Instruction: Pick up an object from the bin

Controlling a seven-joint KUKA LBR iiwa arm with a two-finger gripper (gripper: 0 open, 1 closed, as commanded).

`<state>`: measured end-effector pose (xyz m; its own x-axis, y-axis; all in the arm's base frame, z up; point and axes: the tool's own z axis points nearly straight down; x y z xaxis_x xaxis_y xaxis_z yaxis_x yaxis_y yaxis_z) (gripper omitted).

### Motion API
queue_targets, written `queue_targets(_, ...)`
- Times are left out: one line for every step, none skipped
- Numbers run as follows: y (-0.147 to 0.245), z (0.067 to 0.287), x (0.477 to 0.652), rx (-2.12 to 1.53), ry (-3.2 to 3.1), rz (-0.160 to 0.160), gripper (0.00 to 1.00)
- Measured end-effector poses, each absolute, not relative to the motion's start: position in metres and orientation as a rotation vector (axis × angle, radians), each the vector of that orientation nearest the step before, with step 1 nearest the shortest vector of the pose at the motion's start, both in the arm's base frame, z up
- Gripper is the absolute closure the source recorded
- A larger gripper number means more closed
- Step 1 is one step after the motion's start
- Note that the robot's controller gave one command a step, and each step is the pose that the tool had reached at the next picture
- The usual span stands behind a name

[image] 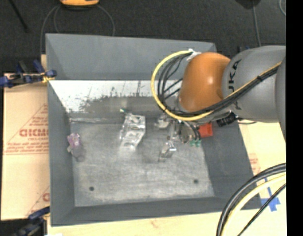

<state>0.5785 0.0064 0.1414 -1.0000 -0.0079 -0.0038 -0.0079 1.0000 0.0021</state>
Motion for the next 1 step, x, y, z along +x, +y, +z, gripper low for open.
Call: queue_targets(0.0316, 0.1356, 0.5912, -0.509, 3.094, -0.002, 0.00)
